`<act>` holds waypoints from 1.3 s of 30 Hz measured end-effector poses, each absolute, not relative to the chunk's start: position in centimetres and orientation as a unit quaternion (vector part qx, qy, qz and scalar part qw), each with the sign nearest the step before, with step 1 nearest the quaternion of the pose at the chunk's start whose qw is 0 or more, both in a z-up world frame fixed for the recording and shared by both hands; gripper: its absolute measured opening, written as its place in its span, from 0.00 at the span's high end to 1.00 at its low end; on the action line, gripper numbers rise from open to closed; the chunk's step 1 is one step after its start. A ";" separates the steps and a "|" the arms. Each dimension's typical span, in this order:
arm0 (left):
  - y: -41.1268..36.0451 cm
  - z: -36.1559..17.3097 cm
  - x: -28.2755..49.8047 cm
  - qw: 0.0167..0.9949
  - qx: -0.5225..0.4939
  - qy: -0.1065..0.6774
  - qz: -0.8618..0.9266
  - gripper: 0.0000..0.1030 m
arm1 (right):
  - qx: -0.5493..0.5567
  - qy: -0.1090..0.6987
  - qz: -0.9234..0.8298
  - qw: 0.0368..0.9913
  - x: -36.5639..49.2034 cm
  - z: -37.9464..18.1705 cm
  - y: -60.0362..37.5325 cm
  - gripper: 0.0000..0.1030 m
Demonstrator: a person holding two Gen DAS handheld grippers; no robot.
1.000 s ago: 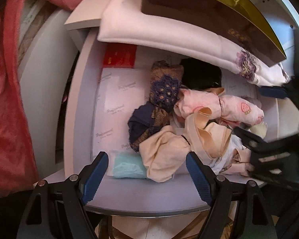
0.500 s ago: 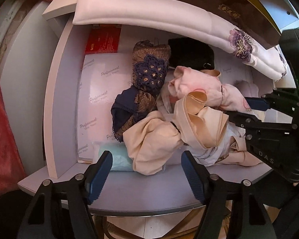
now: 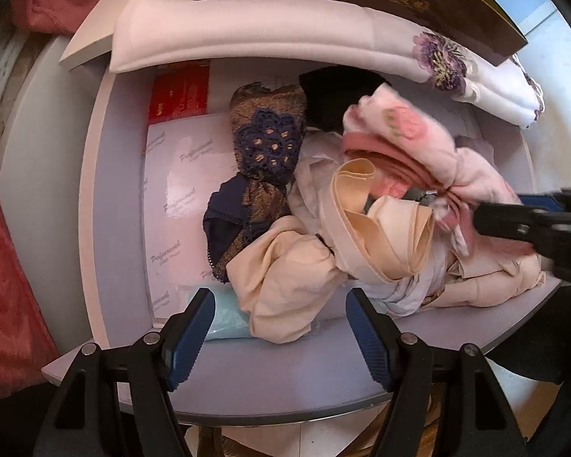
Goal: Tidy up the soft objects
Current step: 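Lift the pink garment out of the drawer toward the gold tray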
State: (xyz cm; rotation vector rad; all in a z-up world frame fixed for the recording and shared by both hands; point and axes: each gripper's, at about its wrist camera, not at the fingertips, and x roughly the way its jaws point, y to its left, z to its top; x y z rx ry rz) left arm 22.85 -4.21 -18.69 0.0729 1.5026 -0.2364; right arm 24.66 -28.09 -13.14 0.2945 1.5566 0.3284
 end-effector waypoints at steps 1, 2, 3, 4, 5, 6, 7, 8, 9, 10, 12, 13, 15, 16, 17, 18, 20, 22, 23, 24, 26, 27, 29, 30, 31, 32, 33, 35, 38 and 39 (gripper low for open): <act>-4.4 -18.7 22.8 0.725 0.037 0.679 -0.108 0.30 | 0.148 0.692 0.149 0.690 24.2 -12.7 -28.7 0.76; -4.6 -18.7 22.8 0.725 0.040 0.679 -0.108 0.30 | 0.170 0.685 0.151 0.692 23.6 -12.1 -29.7 0.77; -4.8 -18.8 22.8 0.724 0.042 0.679 -0.109 0.30 | 0.186 0.679 0.152 0.694 23.1 -11.7 -30.3 0.77; -5.0 -18.9 22.7 0.723 0.043 0.681 -0.111 0.30 | 0.201 0.673 0.153 0.695 22.6 -11.2 -30.8 0.79; -5.3 -19.1 22.8 0.720 0.045 0.683 -0.113 0.30 | 0.210 0.667 0.151 0.698 22.3 -10.6 -31.2 0.79; -5.4 -19.1 22.7 0.719 0.047 0.684 -0.113 0.30 | 0.211 0.666 0.150 0.700 22.1 -10.5 -31.3 0.80; -5.6 -19.2 22.7 0.718 0.050 0.685 -0.113 0.30 | 0.209 0.666 0.150 0.700 22.0 -10.5 -31.7 0.80; -5.7 -19.2 22.7 0.718 0.051 0.685 -0.115 0.30 | 0.206 0.668 0.151 0.699 21.9 -10.9 -31.6 0.80; -5.8 -19.2 22.6 0.719 0.051 0.684 -0.115 0.30 | 0.199 0.672 0.148 0.698 21.8 -11.1 -31.6 0.80; -5.8 -19.2 22.6 0.720 0.052 0.682 -0.115 0.30 | 0.184 0.677 0.145 0.697 22.1 -10.9 -31.1 0.79; -5.9 -19.2 22.5 0.722 0.052 0.681 -0.114 0.30 | 0.161 0.690 0.151 0.690 22.1 -11.6 -29.7 0.77; -5.9 -19.2 22.5 0.722 0.050 0.681 -0.114 0.30 | 0.152 0.693 0.154 0.687 22.1 -12.1 -29.4 0.76; -5.9 -19.2 22.4 0.722 0.049 0.680 -0.115 0.30 | 0.124 0.695 0.150 0.692 22.9 -12.7 -28.1 0.66; -6.0 -19.1 22.3 0.722 0.050 0.681 -0.116 0.30 | 0.114 0.694 0.149 0.695 23.5 -13.2 -26.9 0.56; -5.9 -19.2 22.2 0.721 0.051 0.681 -0.117 0.30 | 0.107 0.693 0.148 0.697 23.6 -13.4 -26.6 0.48; -5.7 -19.4 22.3 0.720 0.052 0.682 -0.118 0.30 | 0.096 0.691 0.145 0.702 23.8 -13.7 -26.3 0.45; -5.8 -19.7 22.3 0.718 0.053 0.684 -0.119 0.30 | 0.087 0.689 0.141 0.706 24.5 -14.7 -25.6 0.44; -6.0 -19.9 22.2 0.717 0.056 0.685 -0.119 0.30 | 0.082 0.688 0.137 0.708 24.5 -15.2 -25.4 0.52; -6.0 -20.1 22.2 0.716 0.057 0.686 -0.118 0.30 | 0.081 0.691 0.138 0.705 24.4 -15.6 -25.3 0.63; -6.1 -20.2 22.3 0.715 0.058 0.687 -0.117 0.30 | 0.078 0.692 0.137 0.704 24.3 -15.8 -25.2 0.63; -6.3 -20.4 22.2 0.715 0.060 0.687 -0.118 0.30 | 0.073 0.691 0.134 0.707 24.0 -16.0 -25.1 0.66; -6.4 -20.4 22.1 0.715 0.061 0.686 -0.120 0.30 | 0.077 0.690 0.133 0.707 23.9 -16.1 -25.1 0.67; -6.8 -20.6 22.1 0.717 0.067 0.683 -0.124 0.30 | 0.083 0.689 0.129 0.708 23.6 -16.1 -25.4 0.69; -7.0 -20.5 22.0 0.718 0.069 0.681 -0.125 0.30 | 0.085 0.689 0.127 0.709 23.7 -16.2 -25.6 0.69; -7.1 -20.5 22.0 0.720 0.069 0.679 -0.125 0.30 | 0.087 0.687 0.125 0.710 23.6 -16.1 -25.9 0.70; -7.1 -20.4 22.1 0.721 0.065 0.679 -0.125 0.30 | 0.093 0.685 0.121 0.712 23.4 -15.7 -26.3 0.70; -7.0 -20.4 22.2 0.721 0.057 0.679 -0.124 0.30 | 0.097 0.684 0.117 0.714 23.2 -15.4 -26.7 0.70; -6.3 -20.2 22.5 0.720 0.021 0.683 -0.124 0.30 | 0.109 0.678 0.106 0.719 22.6 -14.3 -28.2 0.70; -5.1 -20.0 23.0 0.720 -0.030 0.684 -0.113 0.30 | 0.126 0.666 0.097 0.728 21.7 -12.8 -29.7 0.71; -4.7 -20.0 23.1 0.721 -0.040 0.684 -0.107 0.30 | 0.131 0.660 0.096 0.733 21.4 -12.2 -30.1 0.71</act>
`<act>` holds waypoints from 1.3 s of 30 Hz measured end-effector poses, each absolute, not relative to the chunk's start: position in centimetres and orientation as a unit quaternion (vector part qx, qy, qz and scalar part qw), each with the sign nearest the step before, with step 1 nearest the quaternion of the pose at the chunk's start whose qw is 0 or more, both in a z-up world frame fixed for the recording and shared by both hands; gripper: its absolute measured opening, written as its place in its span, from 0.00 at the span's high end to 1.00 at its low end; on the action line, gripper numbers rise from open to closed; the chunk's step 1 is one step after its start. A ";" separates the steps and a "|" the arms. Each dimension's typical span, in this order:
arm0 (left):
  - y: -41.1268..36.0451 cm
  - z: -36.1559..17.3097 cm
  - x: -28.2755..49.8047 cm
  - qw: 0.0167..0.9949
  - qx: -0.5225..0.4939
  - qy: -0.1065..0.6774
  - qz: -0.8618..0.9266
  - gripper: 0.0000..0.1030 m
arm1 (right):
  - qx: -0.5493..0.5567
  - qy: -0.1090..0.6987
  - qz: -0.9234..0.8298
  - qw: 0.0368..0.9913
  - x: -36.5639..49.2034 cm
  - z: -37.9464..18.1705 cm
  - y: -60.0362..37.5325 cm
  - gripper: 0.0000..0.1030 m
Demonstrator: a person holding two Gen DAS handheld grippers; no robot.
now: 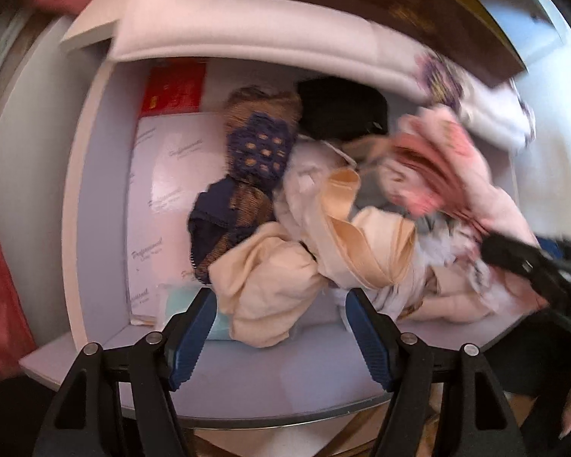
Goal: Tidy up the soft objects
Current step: 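Lift the pink garment out of the drawer toward the gold tray, then lower the pink garment into the gold tray and open the right tool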
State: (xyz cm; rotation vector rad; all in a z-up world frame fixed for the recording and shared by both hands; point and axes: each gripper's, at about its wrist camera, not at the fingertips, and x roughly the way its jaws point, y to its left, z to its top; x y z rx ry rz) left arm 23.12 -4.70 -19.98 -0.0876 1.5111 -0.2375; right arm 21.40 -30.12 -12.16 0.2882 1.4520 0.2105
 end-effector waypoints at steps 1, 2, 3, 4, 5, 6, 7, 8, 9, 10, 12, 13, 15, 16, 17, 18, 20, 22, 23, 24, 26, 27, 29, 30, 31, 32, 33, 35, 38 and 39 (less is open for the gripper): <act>-4.4 -20.0 23.2 0.720 -0.049 0.685 -0.102 0.30 | 0.135 0.656 0.096 0.737 21.2 -11.6 -30.5 0.71; -4.1 -20.1 23.3 0.719 -0.057 0.686 -0.097 0.31 | 0.141 0.648 0.097 0.742 20.9 -10.9 -30.8 0.71; -4.0 -20.2 23.3 0.719 -0.062 0.686 -0.094 0.31 | 0.146 0.643 0.097 0.746 20.7 -10.4 -31.1 0.71; -3.9 -20.3 23.3 0.719 -0.063 0.686 -0.091 0.31 | 0.150 0.638 0.099 0.749 20.5 -9.9 -31.2 0.71; -3.8 -20.3 23.4 0.720 -0.064 0.685 -0.088 0.31 | 0.154 0.633 0.104 0.752 20.2 -9.3 -31.4 0.71; -3.7 -20.3 23.4 0.720 -0.067 0.685 -0.087 0.31 | 0.155 0.629 0.105 0.754 19.9 -9.0 -31.5 0.71; -3.6 -20.3 23.5 0.721 -0.073 0.684 -0.087 0.31 | 0.156 0.626 0.106 0.757 19.6 -8.6 -31.7 0.71; -3.5 -20.2 23.5 0.722 -0.082 0.682 -0.087 0.32 | 0.160 0.622 0.107 0.759 19.2 -8.1 -31.8 0.71; -3.3 -20.1 23.6 0.723 -0.090 0.680 -0.087 0.35 | 0.164 0.619 0.107 0.761 19.1 -7.8 -32.0 0.71; -3.2 -20.0 23.7 0.723 -0.102 0.677 -0.088 0.37 | 0.170 0.615 0.106 0.763 19.4 -7.5 -32.0 0.71; -3.0 -20.0 23.8 0.724 -0.115 0.674 -0.089 0.37 | 0.181 0.603 0.111 0.769 19.0 -6.4 -32.5 0.71; -3.1 -20.0 23.9 0.726 -0.114 0.673 -0.088 0.37 | 0.186 0.598 0.111 0.772 19.2 -6.0 -32.6 0.71; -3.6 -19.8 24.0 0.730 -0.102 0.670 -0.087 0.37 | 0.197 0.583 0.110 0.781 19.6 -4.5 -33.1 0.71; -4.0 -19.8 24.1 0.731 -0.093 0.670 -0.091 0.37 | 0.204 0.576 0.110 0.784 19.8 -4.0 -33.2 0.71; -3.9 -19.5 24.1 0.732 -0.086 0.669 -0.093 0.37 | 0.212 0.567 0.109 0.788 20.3 -3.0 -33.5 0.71; -4.1 -19.5 24.1 0.734 -0.077 0.669 -0.094 0.37 | 0.217 0.560 0.106 0.793 20.7 -2.3 -33.7 0.71; -4.7 -19.5 23.9 0.737 -0.061 0.666 -0.096 0.37 | 0.232 0.544 0.098 0.800 21.8 -1.1 -34.2 0.71; -5.2 -19.2 23.8 0.739 -0.055 0.664 -0.100 0.37 | 0.244 0.535 0.086 0.804 23.3 -0.2 -34.7 0.71; -5.4 -19.2 23.8 0.740 -0.051 0.663 -0.103 0.37 | 0.249 0.533 0.080 0.805 24.0 0.0 -34.9 0.71; -5.5 -19.2 23.8 0.741 -0.046 0.662 -0.104 0.37 | 0.250 0.533 0.074 0.805 24.6 0.0 -35.0 0.71; -5.7 -19.4 23.6 0.741 -0.037 0.662 -0.106 0.37 | 0.259 0.532 0.064 0.804 26.4 -0.2 -35.4 0.71; -5.8 -19.5 23.5 0.740 -0.036 0.663 -0.107 0.38 | 0.265 0.532 0.059 0.802 27.1 -0.3 -35.6 0.71; -5.8 -19.6 23.5 0.738 -0.038 0.665 -0.107 0.37 | 0.273 0.533 0.046 0.800 28.5 -0.7 -35.9 0.71; -5.7 -19.6 23.6 0.738 -0.040 0.666 -0.106 0.37 | 0.276 0.534 0.041 0.798 29.1 -1.1 -36.1 0.71; -5.7 -19.6 23.6 0.738 -0.042 0.666 -0.105 0.37 | 0.280 0.536 0.032 0.796 29.9 -1.4 -36.3 0.71; -5.7 -19.7 23.7 0.738 -0.043 0.666 -0.105 0.38 | 0.282 0.536 0.026 0.796 30.4 -1.6 -36.4 0.71; -6.0 -20.0 23.7 0.737 -0.045 0.666 -0.104 0.38 | 0.286 0.536 0.018 0.794 31.0 -2.0 -36.7 0.71; -5.9 -20.2 23.8 0.736 -0.048 0.667 -0.103 0.38 | 0.295 0.536 0.002 0.791 32.1 -2.8 -37.1 0.71; -5.4 -20.1 23.8 0.735 -0.055 0.668 -0.103 0.38 | 0.302 0.531 -0.028 0.792 33.6 -3.8 -37.8 0.71; -5.3 -20.1 23.8 0.735 -0.055 0.668 -0.102 0.38 | 0.305 0.529 -0.034 0.791 34.0 -4.1 -37.9 0.71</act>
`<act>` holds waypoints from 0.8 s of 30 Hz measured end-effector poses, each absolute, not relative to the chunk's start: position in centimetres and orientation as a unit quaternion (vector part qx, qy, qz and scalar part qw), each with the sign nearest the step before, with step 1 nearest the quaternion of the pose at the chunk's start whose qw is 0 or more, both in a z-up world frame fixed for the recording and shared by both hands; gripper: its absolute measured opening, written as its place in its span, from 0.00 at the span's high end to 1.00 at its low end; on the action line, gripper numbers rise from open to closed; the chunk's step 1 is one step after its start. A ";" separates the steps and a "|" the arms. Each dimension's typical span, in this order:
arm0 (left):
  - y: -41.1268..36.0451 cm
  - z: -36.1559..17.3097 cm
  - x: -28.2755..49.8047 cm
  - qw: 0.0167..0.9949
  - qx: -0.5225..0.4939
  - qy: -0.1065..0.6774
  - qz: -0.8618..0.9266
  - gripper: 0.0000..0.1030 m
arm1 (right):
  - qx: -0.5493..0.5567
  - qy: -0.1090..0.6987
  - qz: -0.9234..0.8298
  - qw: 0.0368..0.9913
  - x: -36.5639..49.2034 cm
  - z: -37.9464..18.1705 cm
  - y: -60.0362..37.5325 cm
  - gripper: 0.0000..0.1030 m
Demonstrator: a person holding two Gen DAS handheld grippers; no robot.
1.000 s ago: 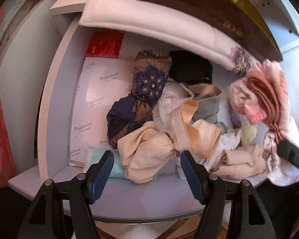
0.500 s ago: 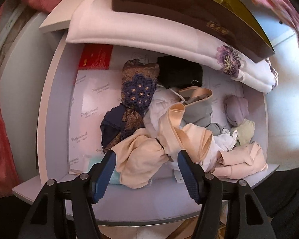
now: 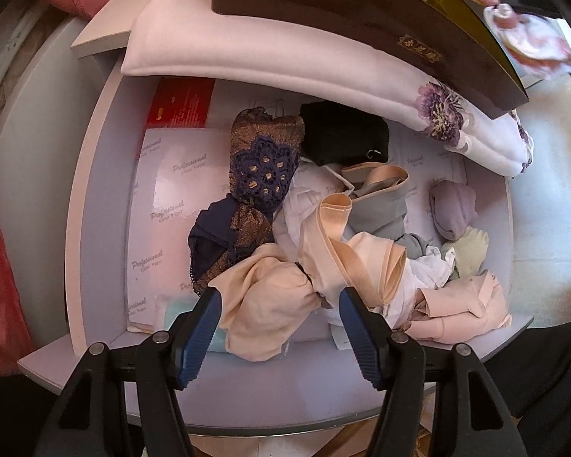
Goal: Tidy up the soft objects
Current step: 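Lower the pink garment into the gold tray and open the right tool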
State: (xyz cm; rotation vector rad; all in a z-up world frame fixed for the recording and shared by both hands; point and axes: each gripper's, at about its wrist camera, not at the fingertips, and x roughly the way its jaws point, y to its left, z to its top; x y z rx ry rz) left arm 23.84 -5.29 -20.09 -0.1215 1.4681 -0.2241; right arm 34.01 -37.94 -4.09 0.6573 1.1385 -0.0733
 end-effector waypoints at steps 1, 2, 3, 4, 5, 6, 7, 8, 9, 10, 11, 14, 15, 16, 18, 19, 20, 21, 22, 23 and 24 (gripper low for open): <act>-5.2 -20.1 23.8 0.735 -0.056 0.668 -0.101 0.38 | 0.309 0.528 -0.039 0.790 34.4 -4.4 -38.1 0.71; -5.1 -20.0 23.9 0.735 -0.058 0.668 -0.100 0.38 | 0.311 0.526 -0.046 0.790 34.9 -4.8 -38.2 0.71; -4.9 -20.0 23.9 0.734 -0.060 0.669 -0.100 0.38 | 0.310 0.525 -0.052 0.791 35.4 -5.1 -38.2 0.71; -4.7 -20.0 23.8 0.733 -0.062 0.670 -0.099 0.38 | 0.306 0.524 -0.058 0.793 35.9 -5.3 -38.2 0.71; -4.6 -20.0 23.8 0.732 -0.064 0.671 -0.098 0.38 | 0.301 0.524 -0.062 0.795 36.4 -5.5 -38.1 0.70; -4.5 -20.0 23.9 0.732 -0.065 0.671 -0.097 0.38 | 0.293 0.526 -0.066 0.796 36.8 -5.7 -38.0 0.70; -4.4 -19.9 23.9 0.732 -0.065 0.671 -0.097 0.38 | 0.284 0.528 -0.071 0.797 37.2 -5.9 -37.9 0.70; -4.3 -19.9 23.9 0.733 -0.063 0.670 -0.095 0.38 | 0.276 0.529 -0.077 0.799 37.6 -6.2 -37.7 0.70; -4.2 -19.8 23.9 0.734 -0.063 0.670 -0.094 0.38 | 0.270 0.531 -0.079 0.799 37.9 -6.5 -37.7 0.70; -4.1 -19.8 23.9 0.733 -0.064 0.670 -0.093 0.38 | 0.264 0.534 -0.082 0.799 38.2 -6.7 -37.7 0.69; -4.0 -19.8 23.9 0.733 -0.065 0.671 -0.093 0.38 | 0.256 0.536 -0.086 0.800 38.4 -7.0 -37.7 0.69; -3.9 -19.9 23.9 0.732 -0.063 0.673 -0.090 0.38 | 0.230 0.541 -0.095 0.803 39.0 -7.7 -37.5 0.66; -4.0 -20.0 23.9 0.731 -0.063 0.674 -0.089 0.38 | 0.225 0.542 -0.097 0.804 39.1 -7.9 -37.5 0.66; -3.9 -20.0 24.0 0.730 -0.063 0.675 -0.088 0.38 | 0.221 0.542 -0.097 0.805 39.2 -8.0 -37.5 0.66; -4.1 -20.2 24.0 0.729 -0.061 0.676 -0.086 0.38 | 0.213 0.544 -0.097 0.806 39.3 -8.3 -37.6 0.66; -4.1 -20.3 24.0 0.728 -0.058 0.677 -0.086 0.38 | 0.207 0.546 -0.099 0.806 39.4 -8.5 -37.5 0.66; -4.1 -20.4 24.0 0.727 -0.056 0.679 -0.085 0.38 | 0.202 0.547 -0.101 0.806 39.5 -8.6 -37.5 0.65; -4.3 -20.6 23.9 0.727 -0.053 0.680 -0.084 0.38 | 0.199 0.549 -0.103 0.805 39.5 -8.8 -37.5 0.65; -4.4 -20.7 23.8 0.727 -0.050 0.680 -0.083 0.38 | 0.199 0.549 -0.104 0.805 39.5 -8.9 -37.6 0.64; -4.4 -20.8 23.8 0.727 -0.047 0.681 -0.081 0.38 | 0.200 0.549 -0.106 0.805 39.5 -9.0 -37.7 0.61; -4.4 -20.8 23.8 0.727 -0.047 0.681 -0.079 0.38 | 0.204 0.546 -0.105 0.806 39.4 -9.0 -37.9 0.59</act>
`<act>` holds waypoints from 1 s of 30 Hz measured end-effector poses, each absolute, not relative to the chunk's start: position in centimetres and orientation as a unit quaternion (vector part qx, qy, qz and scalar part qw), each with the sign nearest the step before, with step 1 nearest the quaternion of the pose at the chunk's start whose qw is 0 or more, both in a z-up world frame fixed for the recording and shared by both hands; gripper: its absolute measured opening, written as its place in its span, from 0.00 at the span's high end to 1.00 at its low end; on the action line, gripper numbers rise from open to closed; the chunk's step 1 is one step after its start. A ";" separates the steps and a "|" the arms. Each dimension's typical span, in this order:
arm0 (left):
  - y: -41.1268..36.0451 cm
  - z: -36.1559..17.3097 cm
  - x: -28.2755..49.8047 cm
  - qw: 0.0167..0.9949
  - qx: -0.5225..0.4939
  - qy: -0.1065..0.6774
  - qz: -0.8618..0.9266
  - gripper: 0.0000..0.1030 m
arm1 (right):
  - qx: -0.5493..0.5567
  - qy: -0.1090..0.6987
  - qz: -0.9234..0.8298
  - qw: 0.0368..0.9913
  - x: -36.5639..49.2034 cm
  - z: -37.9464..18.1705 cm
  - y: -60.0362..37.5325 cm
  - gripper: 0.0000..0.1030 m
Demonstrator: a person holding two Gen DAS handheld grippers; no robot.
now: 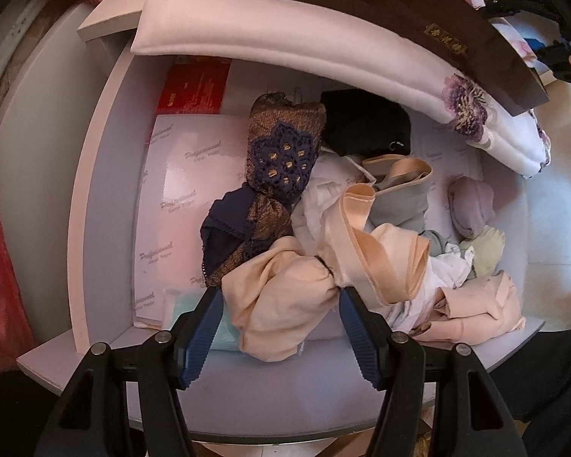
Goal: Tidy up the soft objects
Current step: 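Lower the pink garment into the gold tray and open the right tool, then grasp the peach rolled garment in the drawer with the left tool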
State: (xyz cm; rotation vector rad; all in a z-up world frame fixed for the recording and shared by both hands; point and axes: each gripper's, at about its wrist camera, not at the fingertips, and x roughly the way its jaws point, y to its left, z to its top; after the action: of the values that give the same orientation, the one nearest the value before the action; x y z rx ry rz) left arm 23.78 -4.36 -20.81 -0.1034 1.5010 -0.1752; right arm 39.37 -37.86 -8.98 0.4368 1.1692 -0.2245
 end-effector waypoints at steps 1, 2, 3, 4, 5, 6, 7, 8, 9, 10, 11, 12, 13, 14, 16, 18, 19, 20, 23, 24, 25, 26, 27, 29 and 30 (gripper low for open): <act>-4.3 -20.9 23.8 0.727 -0.047 0.681 -0.078 0.38 | 0.207 0.544 -0.103 0.806 39.3 -8.8 -38.1 0.59; -4.2 -20.9 23.8 0.728 -0.045 0.680 -0.077 0.38 | 0.207 0.543 -0.099 0.808 39.1 -8.5 -38.0 0.58; -4.2 -20.9 23.7 0.729 -0.042 0.679 -0.076 0.38 | 0.205 0.542 -0.098 0.809 39.0 -8.3 -37.9 0.57; -4.2 -20.9 23.7 0.730 -0.040 0.678 -0.076 0.38 | 0.201 0.539 -0.096 0.813 38.8 -8.1 -37.9 0.50; -4.3 -21.0 23.6 0.731 -0.037 0.677 -0.077 0.37 | 0.199 0.536 -0.095 0.815 38.7 -7.9 -37.8 0.46; -4.3 -21.0 23.6 0.732 -0.035 0.676 -0.078 0.38 | 0.197 0.532 -0.091 0.818 38.4 -7.5 -37.7 0.46; -4.4 -21.0 23.5 0.733 -0.031 0.675 -0.080 0.38 | 0.194 0.531 -0.091 0.820 38.1 -7.2 -37.6 0.45; -4.7 -20.8 23.5 0.735 -0.027 0.673 -0.081 0.38 | 0.191 0.529 -0.089 0.822 38.0 -6.9 -37.6 0.45; -5.0 -20.8 23.3 0.737 -0.023 0.671 -0.083 0.38 | 0.190 0.526 -0.086 0.824 37.7 -6.7 -37.5 0.44; -5.2 -20.8 23.3 0.737 -0.022 0.670 -0.089 0.38 | 0.188 0.525 -0.085 0.826 37.5 -6.4 -37.5 0.44; -5.6 -20.7 23.4 0.737 -0.021 0.669 -0.093 0.38 | 0.186 0.522 -0.083 0.828 37.2 -6.2 -37.4 0.43; -5.9 -20.7 23.4 0.739 -0.017 0.667 -0.099 0.38 | 0.186 0.519 -0.080 0.831 36.9 -5.9 -37.5 0.43; -6.2 -20.6 23.4 0.739 -0.013 0.665 -0.103 0.38 | 0.186 0.516 -0.077 0.833 36.7 -5.7 -37.5 0.43; -6.5 -20.5 23.4 0.740 -0.011 0.664 -0.107 0.38 | 0.186 0.513 -0.074 0.835 36.2 -5.4 -37.5 0.42; -7.1 -20.2 23.4 0.743 -0.005 0.659 -0.117 0.38 | 0.187 0.509 -0.068 0.837 35.6 -5.1 -37.5 0.42; -7.7 -19.8 23.3 0.748 0.002 0.651 -0.127 0.38 | 0.186 0.505 -0.062 0.841 34.8 -4.7 -37.5 0.41; -8.0 -19.6 23.3 0.749 0.001 0.649 -0.135 0.38 | 0.185 0.503 -0.060 0.842 34.7 -4.6 -37.5 0.41; -8.3 -19.6 23.3 0.749 -0.001 0.648 -0.141 0.37 | 0.185 0.502 -0.056 0.843 34.2 -4.5 -37.5 0.41; -8.5 -19.3 23.4 0.748 -0.004 0.645 -0.154 0.28 | 0.186 0.499 -0.048 0.845 32.8 -4.3 -37.4 0.41; -8.7 -19.3 23.4 0.750 -0.004 0.643 -0.157 0.26 | 0.185 0.499 -0.045 0.845 32.4 -4.3 -37.4 0.41; -9.0 -19.2 23.5 0.752 -0.002 0.639 -0.161 0.25 | 0.184 0.499 -0.043 0.846 31.9 -4.2 -37.3 0.41; -9.2 -19.1 23.5 0.754 0.000 0.636 -0.163 0.23 | 0.182 0.499 -0.040 0.846 31.2 -4.1 -37.2 0.41; -9.9 -19.2 23.6 0.757 0.002 0.632 -0.165 0.20 | 0.181 0.499 -0.038 0.847 30.6 -4.1 -37.2 0.41; -10.5 -19.2 23.7 0.760 0.012 0.627 -0.169 0.20 | 0.177 0.500 -0.033 0.847 29.4 -4.1 -37.1 0.40; -10.6 -19.5 23.8 0.761 0.017 0.626 -0.166 0.20 | 0.176 0.502 -0.031 0.846 28.6 -4.1 -37.1 0.40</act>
State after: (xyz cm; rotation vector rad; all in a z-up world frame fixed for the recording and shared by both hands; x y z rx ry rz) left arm 23.79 -10.58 -19.48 0.0375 1.3630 -0.3618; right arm 28.62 -37.06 -4.15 0.3719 1.0595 -0.0659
